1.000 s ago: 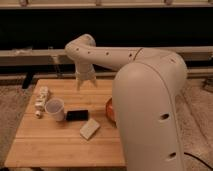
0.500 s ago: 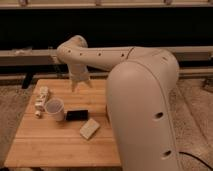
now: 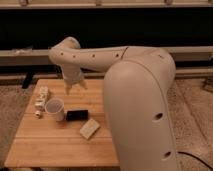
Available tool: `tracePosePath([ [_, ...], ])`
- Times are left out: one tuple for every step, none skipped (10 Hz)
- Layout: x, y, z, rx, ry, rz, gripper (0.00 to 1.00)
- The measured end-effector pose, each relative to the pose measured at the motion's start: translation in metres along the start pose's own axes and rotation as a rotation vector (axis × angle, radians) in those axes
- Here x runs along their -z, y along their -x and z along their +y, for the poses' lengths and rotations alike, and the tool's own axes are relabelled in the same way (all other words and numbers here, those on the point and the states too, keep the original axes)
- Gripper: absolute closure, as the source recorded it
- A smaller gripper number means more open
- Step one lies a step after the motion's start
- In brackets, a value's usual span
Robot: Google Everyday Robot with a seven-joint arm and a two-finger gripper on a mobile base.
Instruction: Move the arm in a circular motion
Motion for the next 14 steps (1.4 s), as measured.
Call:
tracePosePath([
  [0.001,-0.004,0.004,0.008,-0.002,-0.002,0.35],
  [0.003,-0.011,0.013,0.014,0.002,-0.001,0.35],
  [0.004,-0.019,0.023,0.018,0.006,0.0,0.35],
  [0.005,-0.021,0.023,0.019,0.005,-0.001,0.35],
  [0.005,-0.021,0.02,0.019,0.004,-0.004,0.35],
  [0.006,-0.019,0.019,0.024,0.006,-0.007,0.35],
  [0.006,-0.02,0.019,0.025,0.005,-0.005,0.35],
  [0.007,-0.024,0.022,0.024,0.004,-0.004,0.35],
  [0.009,-0.032,0.03,0.025,0.008,-0.004,0.35],
  [0.01,-0.039,0.04,0.028,0.01,-0.005,0.35],
  [0.011,-0.042,0.044,0.032,0.013,-0.007,0.35],
  [0.012,-0.042,0.043,0.036,0.012,-0.009,0.35],
  [0.012,-0.041,0.042,0.041,0.012,-0.01,0.35],
  [0.012,-0.044,0.045,0.043,0.012,-0.007,0.35],
])
